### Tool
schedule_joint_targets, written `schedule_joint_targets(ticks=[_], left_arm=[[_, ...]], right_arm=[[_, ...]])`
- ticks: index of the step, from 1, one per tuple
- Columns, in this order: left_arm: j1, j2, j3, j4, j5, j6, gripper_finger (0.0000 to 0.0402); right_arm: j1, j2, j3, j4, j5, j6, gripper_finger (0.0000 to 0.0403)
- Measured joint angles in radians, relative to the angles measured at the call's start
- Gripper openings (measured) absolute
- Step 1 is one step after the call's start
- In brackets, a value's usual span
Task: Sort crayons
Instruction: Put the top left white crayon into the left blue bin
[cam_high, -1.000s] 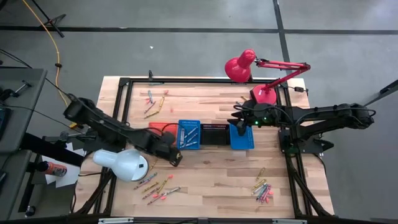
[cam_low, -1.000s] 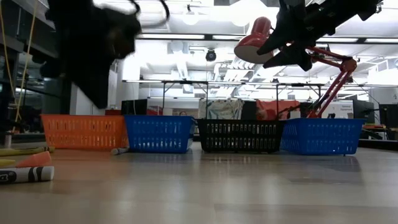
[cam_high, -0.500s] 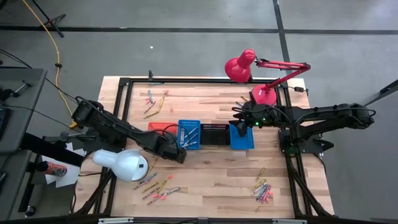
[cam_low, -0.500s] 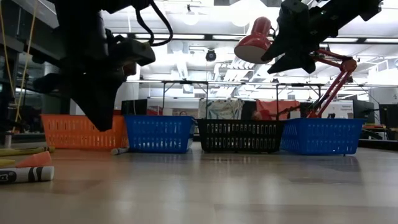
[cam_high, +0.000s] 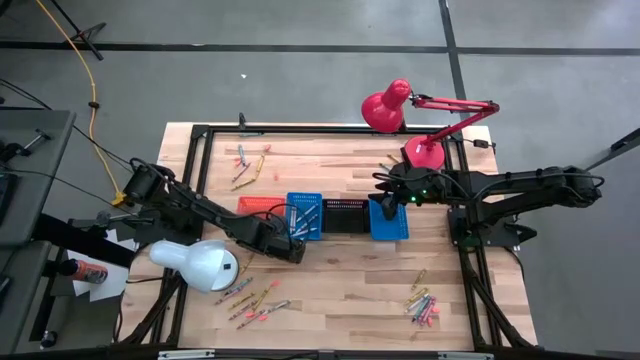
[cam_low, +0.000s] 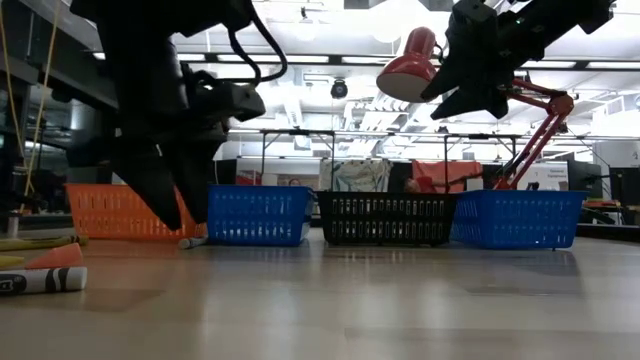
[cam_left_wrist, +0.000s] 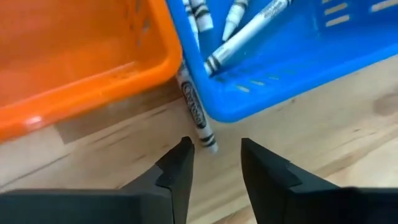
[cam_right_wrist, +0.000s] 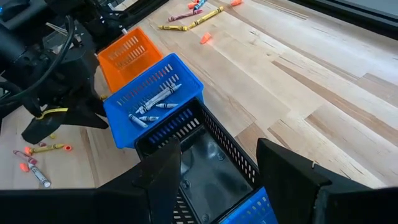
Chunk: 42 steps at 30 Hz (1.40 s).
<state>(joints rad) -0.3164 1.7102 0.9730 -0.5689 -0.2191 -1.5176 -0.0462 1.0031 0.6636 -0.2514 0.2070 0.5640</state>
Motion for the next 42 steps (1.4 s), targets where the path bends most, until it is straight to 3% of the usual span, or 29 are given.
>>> schedule_joint_targets(ticks=[15,29,33,37,42], left_arm=[[0.016,0.001,0.000,0.000,0.002,0.001,0.0124],[0.022,0.089,0.003,0.070,0.037,0.033,0.0123],[0.022,0.090,0.002,0.059,0.041,0.053,0.0090],[0.017,0.090,0.002,0.040,0.063,0.057,0.0019],[0.003,0.070,0.001,0.010,0.084,0.081,0.0008]], right_arm=[[0.000,0.000,0.000,0.000,0.000,0.004,0.0204],[0.000,0.000,0.000,0.001,0.000,0.004,0.0204],[0.000,0.000,0.000,0.000,0.000,0.004,0.0204],[0.000,0.000,0.000,0.000,0.000,0.004,0.0204],[0.000,0.000,0.000,0.001,0.000,0.005,0.0204]])
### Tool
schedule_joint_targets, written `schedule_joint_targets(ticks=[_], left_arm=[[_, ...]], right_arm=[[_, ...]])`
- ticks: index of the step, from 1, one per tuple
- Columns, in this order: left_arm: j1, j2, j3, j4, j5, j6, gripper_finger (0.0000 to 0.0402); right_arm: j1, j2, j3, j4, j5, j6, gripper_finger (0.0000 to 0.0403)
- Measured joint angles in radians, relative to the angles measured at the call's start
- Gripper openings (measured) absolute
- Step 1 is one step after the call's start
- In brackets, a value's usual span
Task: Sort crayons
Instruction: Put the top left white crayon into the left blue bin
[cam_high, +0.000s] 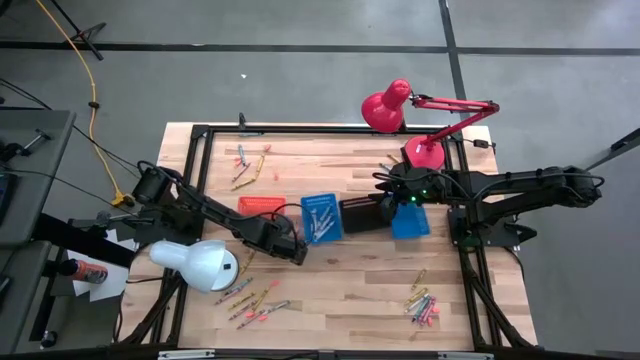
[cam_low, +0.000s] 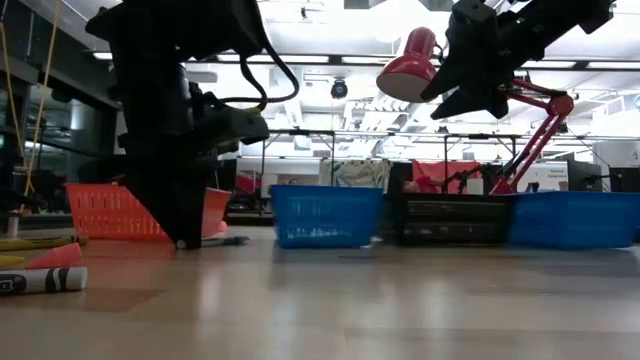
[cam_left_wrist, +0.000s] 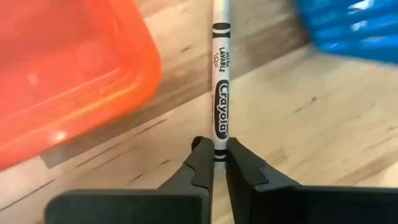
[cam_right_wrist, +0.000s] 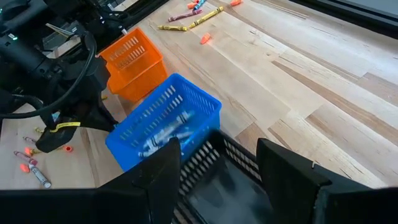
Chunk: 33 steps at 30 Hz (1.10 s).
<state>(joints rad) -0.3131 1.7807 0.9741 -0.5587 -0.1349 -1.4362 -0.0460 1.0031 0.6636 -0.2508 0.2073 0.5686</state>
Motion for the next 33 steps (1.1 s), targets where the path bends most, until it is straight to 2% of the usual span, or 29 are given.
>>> schedule_joint_targets(ticks=[4,9,19,23,25,30,33], left_arm=[[-0.008,-0.034,-0.005,-0.061,0.048,0.008,0.0003],[-0.012,-0.090,-0.006,-0.095,0.047,0.029,0.0001],[-0.005,-0.326,-0.005,-0.083,0.049,0.318,0.0000],[0.029,-0.426,-0.004,-0.059,0.000,0.435,0.0000],[0.050,-0.467,-0.004,-0.023,-0.048,0.508,0.0001],[0.104,-0.538,-0.003,0.084,-0.153,0.683,0.0001],[0.139,-0.567,-0.003,0.125,-0.176,0.765,0.0001]], right_arm=[[0.000,0.000,0.000,0.000,0.000,0.000,0.0204],[0.000,0.000,0.000,0.000,0.000,0.000,0.0204],[0.000,0.000,0.000,0.000,0.000,0.000,0.0204],[-0.002,0.000,0.000,-0.018,0.001,0.026,0.0204],[-0.012,0.000,0.003,-0.084,0.003,0.102,0.0204],[-0.022,0.000,0.026,-0.386,0.001,0.278,0.0200],[-0.010,0.000,0.038,-0.576,-0.024,0.354,0.0176]])
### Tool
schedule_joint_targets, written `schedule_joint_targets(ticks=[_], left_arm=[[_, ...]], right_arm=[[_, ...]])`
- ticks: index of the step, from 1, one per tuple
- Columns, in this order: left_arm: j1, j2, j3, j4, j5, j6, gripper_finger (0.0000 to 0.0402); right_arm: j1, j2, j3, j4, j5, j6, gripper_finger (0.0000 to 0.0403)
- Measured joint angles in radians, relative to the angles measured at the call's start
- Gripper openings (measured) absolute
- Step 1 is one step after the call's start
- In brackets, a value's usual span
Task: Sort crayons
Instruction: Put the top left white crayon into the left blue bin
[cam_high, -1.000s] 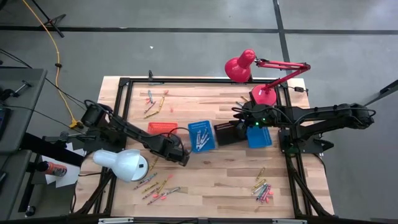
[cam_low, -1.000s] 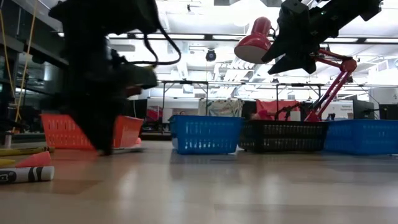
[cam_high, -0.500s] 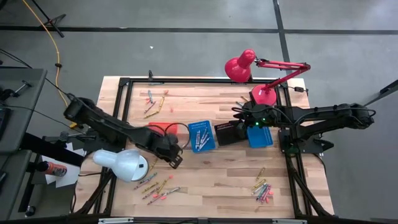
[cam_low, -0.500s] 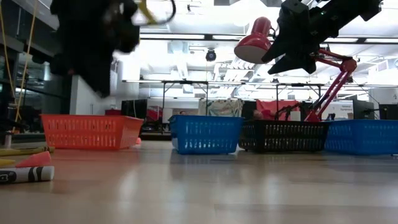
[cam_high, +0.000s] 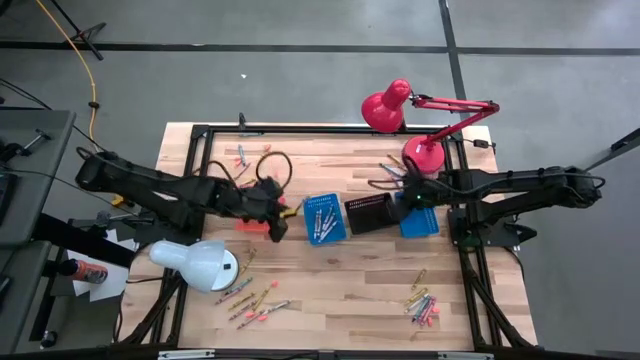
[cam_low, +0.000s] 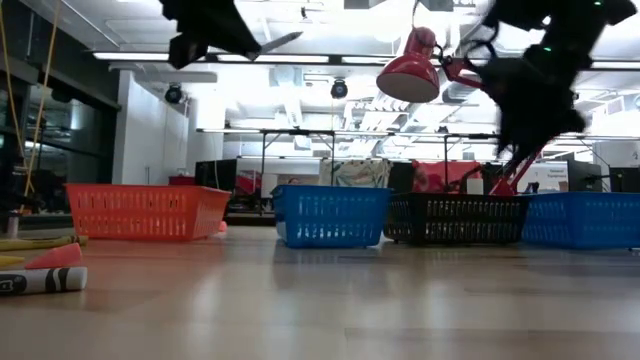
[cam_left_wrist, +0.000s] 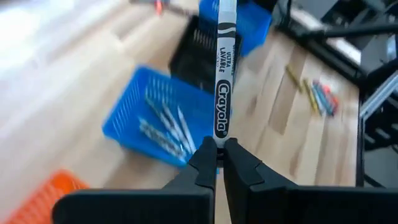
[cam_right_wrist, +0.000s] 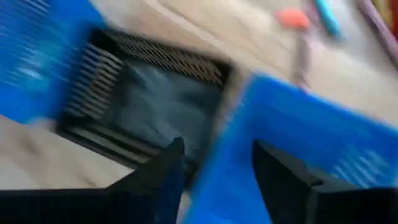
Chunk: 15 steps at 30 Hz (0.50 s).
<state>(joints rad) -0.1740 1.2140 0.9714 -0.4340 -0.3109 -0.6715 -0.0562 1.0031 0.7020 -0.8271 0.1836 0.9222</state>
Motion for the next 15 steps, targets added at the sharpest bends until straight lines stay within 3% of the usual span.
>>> schedule_joint_targets(ticks=[8,15], left_arm=[[0.066,-0.047,0.000,0.014,-0.008,0.110,0.0001],[0.100,-0.077,0.000,0.014,-0.008,0.165,0.0001]], right_arm=[[0.008,0.000,0.024,-0.345,0.052,0.126,0.0019],[-0.060,0.041,0.025,-0.491,0.104,0.170,0.0004]])
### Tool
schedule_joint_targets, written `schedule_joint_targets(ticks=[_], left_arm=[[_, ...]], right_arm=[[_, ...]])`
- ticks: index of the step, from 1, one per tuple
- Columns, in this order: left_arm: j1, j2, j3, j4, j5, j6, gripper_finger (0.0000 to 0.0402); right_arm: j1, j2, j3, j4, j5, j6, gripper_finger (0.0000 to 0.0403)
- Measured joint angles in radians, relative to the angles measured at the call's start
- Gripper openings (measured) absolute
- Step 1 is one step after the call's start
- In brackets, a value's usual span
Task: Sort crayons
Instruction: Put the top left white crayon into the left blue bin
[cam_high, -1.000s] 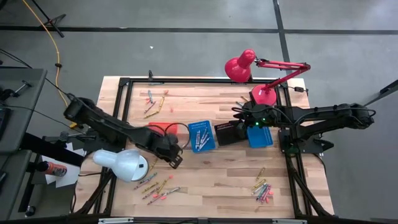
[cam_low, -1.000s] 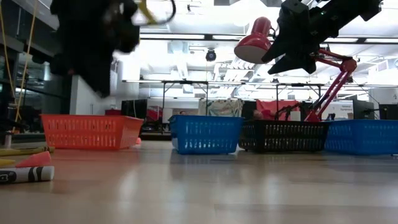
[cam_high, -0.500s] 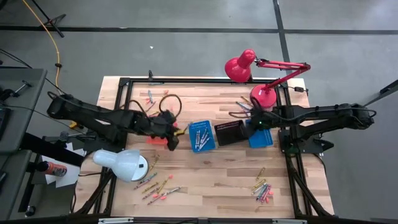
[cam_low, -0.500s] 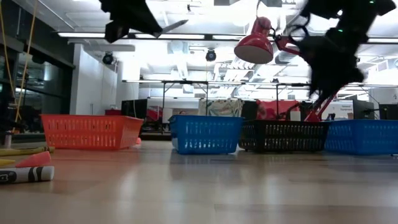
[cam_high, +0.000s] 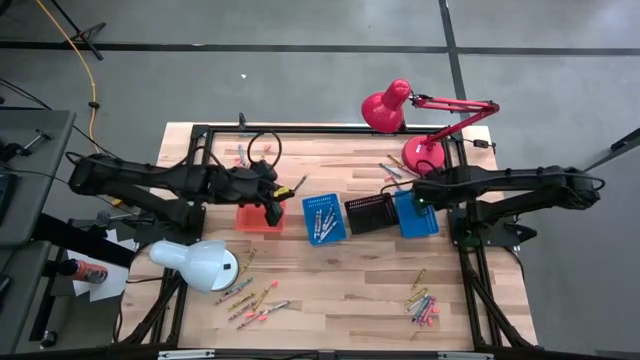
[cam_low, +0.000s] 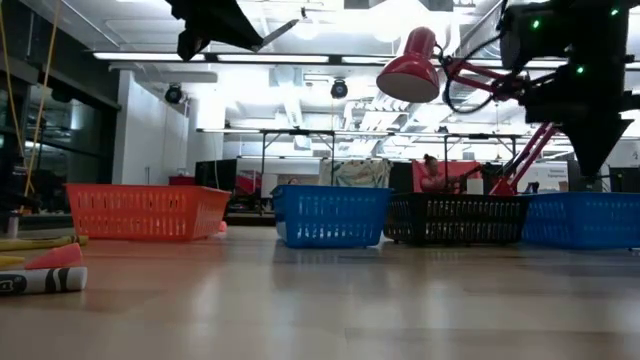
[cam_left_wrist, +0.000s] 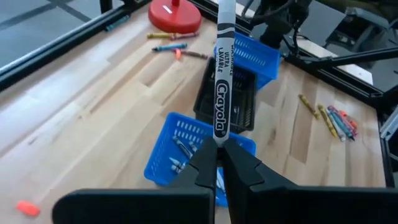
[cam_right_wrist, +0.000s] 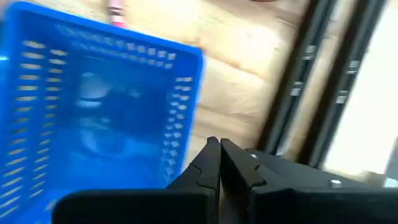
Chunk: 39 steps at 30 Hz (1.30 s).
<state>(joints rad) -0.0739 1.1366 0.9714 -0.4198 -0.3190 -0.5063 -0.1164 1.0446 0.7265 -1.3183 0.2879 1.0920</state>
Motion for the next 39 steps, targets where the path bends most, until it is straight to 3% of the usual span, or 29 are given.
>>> schedule_joint_targets(ticks=[12,16,25,39], left_arm=[[0.015,-0.006,0.000,0.000,0.022,0.013,0.0001],[0.015,-0.006,0.000,0.000,0.023,0.013,0.0001],[0.015,-0.006,0.000,0.000,0.024,0.020,0.0000],[0.015,-0.016,0.001,-0.001,0.048,0.058,0.0000]], right_arm=[[-0.068,0.207,-0.001,0.035,-0.013,-0.145,0.0001],[-0.065,0.246,-0.002,0.036,-0.075,-0.185,0.0000],[-0.021,0.254,-0.002,0.032,-0.171,-0.196,0.0000],[0.040,0.254,-0.002,0.205,-0.241,-0.089,0.0000]])
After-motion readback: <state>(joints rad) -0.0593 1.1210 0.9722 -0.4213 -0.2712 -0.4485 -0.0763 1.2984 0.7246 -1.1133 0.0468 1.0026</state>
